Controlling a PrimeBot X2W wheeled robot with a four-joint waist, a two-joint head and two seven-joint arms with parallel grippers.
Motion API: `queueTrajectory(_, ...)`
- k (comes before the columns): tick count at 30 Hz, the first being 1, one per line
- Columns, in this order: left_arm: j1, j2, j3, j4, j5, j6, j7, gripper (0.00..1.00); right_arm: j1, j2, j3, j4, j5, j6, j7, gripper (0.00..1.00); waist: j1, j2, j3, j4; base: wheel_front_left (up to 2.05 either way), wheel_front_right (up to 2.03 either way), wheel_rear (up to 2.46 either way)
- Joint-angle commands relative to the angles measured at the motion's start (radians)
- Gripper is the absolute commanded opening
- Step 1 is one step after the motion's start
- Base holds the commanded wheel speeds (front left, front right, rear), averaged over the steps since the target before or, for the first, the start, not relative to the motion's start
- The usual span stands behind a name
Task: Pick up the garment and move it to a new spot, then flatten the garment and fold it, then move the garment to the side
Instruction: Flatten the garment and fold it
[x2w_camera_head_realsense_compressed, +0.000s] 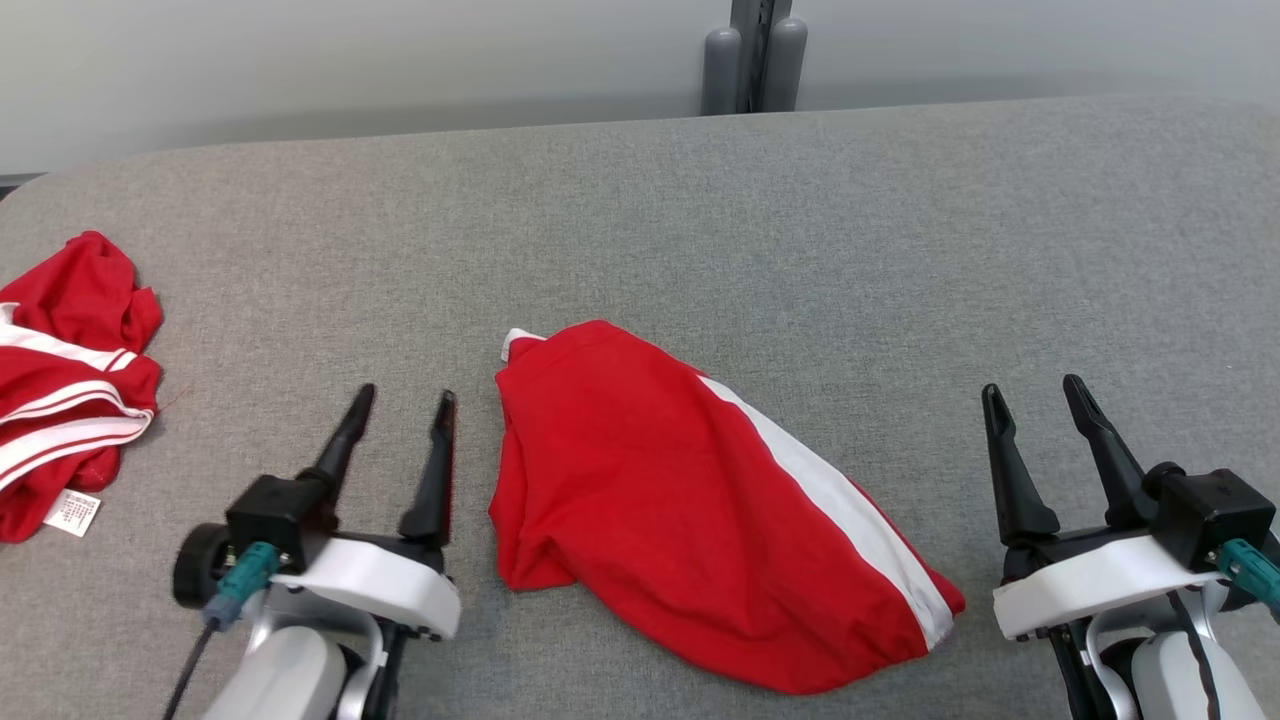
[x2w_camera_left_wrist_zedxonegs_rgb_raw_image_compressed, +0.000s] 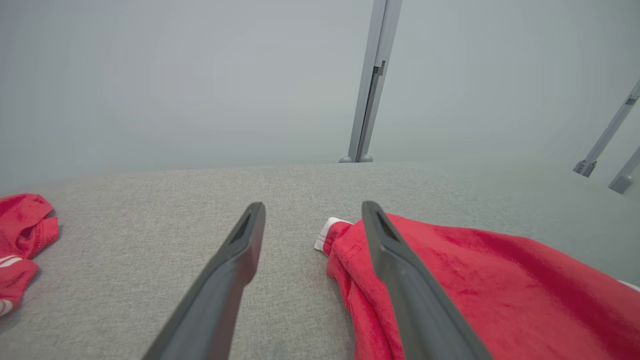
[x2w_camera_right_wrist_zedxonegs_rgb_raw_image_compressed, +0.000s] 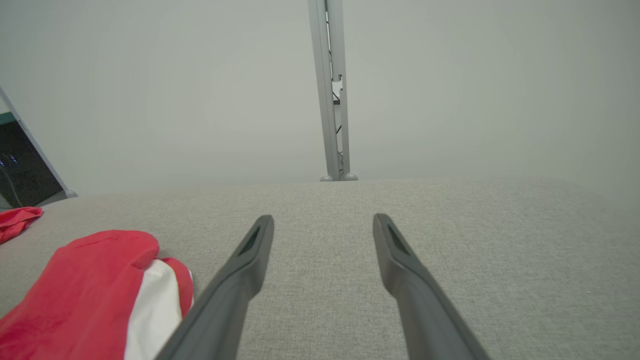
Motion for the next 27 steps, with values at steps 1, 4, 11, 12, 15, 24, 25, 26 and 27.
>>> queueTrajectory(1, -0.017, 0.016, 0.02, -0.001, 0.009, 0.011, -0.005, 1.0, 0.011, -0.005, -0.005, 0.002, -0.005, 0.0, 0.003, 1.0, 0.0, 0.0, -0.005, 0.001, 0.0, 0.0, 0.0)
queueTrajectory(4, -0.02, 0.033, 0.041, 0.003, 0.02, 0.021, -0.008, 1.0, 0.012, -0.005, -0.006, 0.004, -0.014, 0.0, 0.007, 1.0, 0.0, 0.0, -0.009, 0.002, 0.0, 0.0, 0.0)
queueTrajectory(11, 0.028, 0.071, 0.115, -0.009, 0.022, 0.036, -0.011, 1.0, 0.032, -0.005, -0.014, 0.01, -0.026, 0.0, 0.013, 1.0, 0.0, 0.0, -0.025, 0.008, 0.0, 0.0, 0.0)
queueTrajectory(12, 0.035, 0.071, 0.119, -0.012, 0.022, 0.037, -0.011, 1.0, 0.034, -0.005, -0.015, 0.01, -0.029, 0.0, 0.015, 1.0, 0.0, 0.0, -0.027, 0.008, 0.0, 0.0, 0.0)
queueTrajectory(15, 0.051, 0.073, 0.126, -0.015, 0.023, 0.036, -0.011, 1.0, 0.037, -0.005, -0.016, 0.009, -0.033, 0.0, 0.02, 1.0, 0.0, 0.0, -0.03, 0.009, 0.0, 0.0, 0.0)
queueTrajectory(24, 0.056, 0.067, 0.125, -0.017, 0.024, 0.026, -0.011, 1.0, 0.043, -0.005, -0.019, -0.001, -0.027, 0.0, 0.022, 1.0, 0.0, 0.0, -0.028, 0.011, 0.0, 0.0, 0.0)
queueTrajectory(25, 0.054, 0.066, 0.124, -0.016, 0.025, 0.024, -0.011, 1.0, 0.042, -0.005, -0.018, -0.002, -0.027, 0.0, 0.022, 1.0, 0.0, 0.0, -0.028, 0.011, 0.0, 0.0, 0.0)
queueTrajectory(26, 0.052, 0.066, 0.124, -0.017, 0.025, 0.023, -0.011, 1.0, 0.04, -0.005, -0.017, -0.002, -0.026, 0.0, 0.022, 1.0, 0.0, 0.0, -0.026, 0.011, 0.0, 0.0, 0.0)
queueTrajectory(27, 0.048, 0.066, 0.123, -0.017, 0.025, 0.022, -0.011, 1.0, 0.039, -0.005, -0.017, -0.003, -0.025, 0.0, 0.022, 1.0, 0.0, 0.0, -0.025, 0.011, 0.0, 0.0, 0.0)
